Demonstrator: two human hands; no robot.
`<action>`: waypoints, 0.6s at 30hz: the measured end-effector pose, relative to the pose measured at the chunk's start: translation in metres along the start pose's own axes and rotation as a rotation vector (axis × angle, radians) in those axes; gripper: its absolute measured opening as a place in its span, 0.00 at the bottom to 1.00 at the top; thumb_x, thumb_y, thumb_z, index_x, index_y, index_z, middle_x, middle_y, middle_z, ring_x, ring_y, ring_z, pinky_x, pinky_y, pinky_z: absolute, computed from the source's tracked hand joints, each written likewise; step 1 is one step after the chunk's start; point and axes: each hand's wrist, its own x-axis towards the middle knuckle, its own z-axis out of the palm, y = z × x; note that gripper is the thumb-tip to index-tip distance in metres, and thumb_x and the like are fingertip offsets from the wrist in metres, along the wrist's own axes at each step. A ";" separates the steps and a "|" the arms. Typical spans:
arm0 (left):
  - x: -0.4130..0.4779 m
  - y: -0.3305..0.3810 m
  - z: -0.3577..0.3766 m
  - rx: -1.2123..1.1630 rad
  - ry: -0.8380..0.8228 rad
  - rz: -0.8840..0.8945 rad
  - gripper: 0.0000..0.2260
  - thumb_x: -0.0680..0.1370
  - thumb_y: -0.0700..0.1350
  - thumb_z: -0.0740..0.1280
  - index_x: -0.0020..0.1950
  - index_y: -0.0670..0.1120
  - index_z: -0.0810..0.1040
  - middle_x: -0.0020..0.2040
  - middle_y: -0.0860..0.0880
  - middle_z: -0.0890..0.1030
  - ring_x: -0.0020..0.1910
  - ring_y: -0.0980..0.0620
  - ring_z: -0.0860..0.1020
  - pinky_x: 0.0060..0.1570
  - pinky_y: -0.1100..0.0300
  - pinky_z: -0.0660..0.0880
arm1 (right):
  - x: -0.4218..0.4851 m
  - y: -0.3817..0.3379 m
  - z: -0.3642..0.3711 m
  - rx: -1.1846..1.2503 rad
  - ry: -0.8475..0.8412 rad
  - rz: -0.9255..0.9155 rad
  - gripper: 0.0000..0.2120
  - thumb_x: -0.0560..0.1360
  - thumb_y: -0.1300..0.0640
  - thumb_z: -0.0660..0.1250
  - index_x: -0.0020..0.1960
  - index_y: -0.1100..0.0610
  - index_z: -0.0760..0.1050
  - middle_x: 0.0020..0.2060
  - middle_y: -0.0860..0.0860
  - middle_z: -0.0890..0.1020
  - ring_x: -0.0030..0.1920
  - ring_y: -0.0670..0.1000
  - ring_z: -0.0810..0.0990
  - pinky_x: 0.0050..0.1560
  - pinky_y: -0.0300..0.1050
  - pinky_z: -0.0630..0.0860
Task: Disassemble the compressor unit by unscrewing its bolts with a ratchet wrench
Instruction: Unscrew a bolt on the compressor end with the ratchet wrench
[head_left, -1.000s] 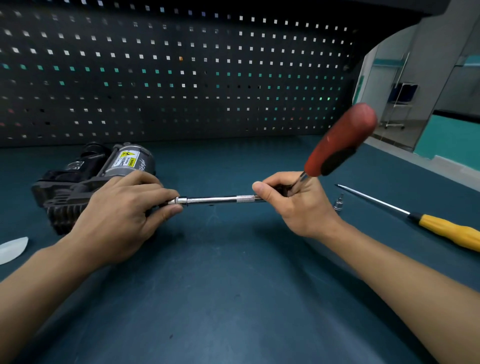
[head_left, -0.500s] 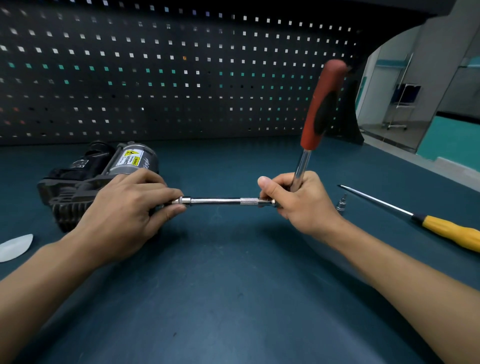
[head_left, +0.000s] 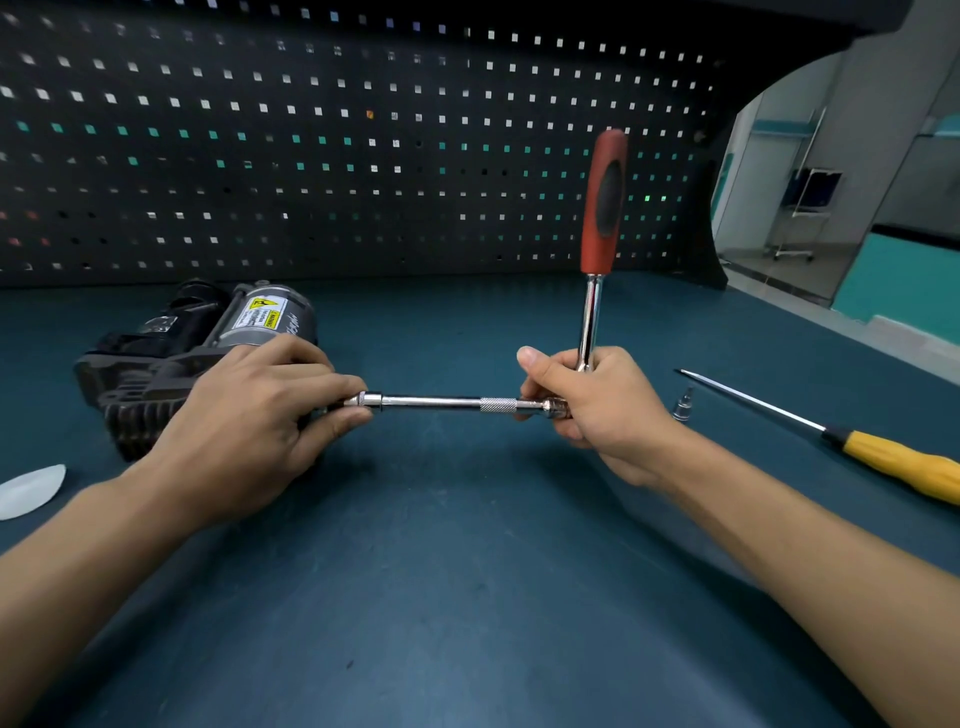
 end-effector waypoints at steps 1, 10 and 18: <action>0.000 0.000 0.000 0.000 -0.001 0.002 0.17 0.79 0.58 0.59 0.51 0.50 0.83 0.39 0.59 0.80 0.48 0.49 0.77 0.42 0.44 0.75 | 0.000 0.000 0.000 0.011 -0.006 0.028 0.19 0.77 0.46 0.71 0.34 0.58 0.78 0.34 0.63 0.84 0.20 0.46 0.63 0.21 0.34 0.59; 0.000 0.000 0.000 0.006 -0.004 0.004 0.17 0.79 0.58 0.59 0.50 0.50 0.83 0.38 0.58 0.79 0.48 0.49 0.76 0.43 0.45 0.75 | 0.000 -0.001 -0.001 0.030 -0.045 0.208 0.17 0.76 0.44 0.71 0.40 0.57 0.75 0.36 0.58 0.85 0.20 0.45 0.62 0.20 0.34 0.56; -0.001 0.000 0.000 0.012 -0.014 0.008 0.16 0.79 0.58 0.59 0.50 0.51 0.83 0.39 0.59 0.80 0.49 0.49 0.77 0.42 0.46 0.74 | 0.001 -0.001 -0.005 0.082 -0.109 0.305 0.16 0.76 0.43 0.70 0.42 0.56 0.75 0.40 0.59 0.86 0.20 0.44 0.62 0.18 0.33 0.56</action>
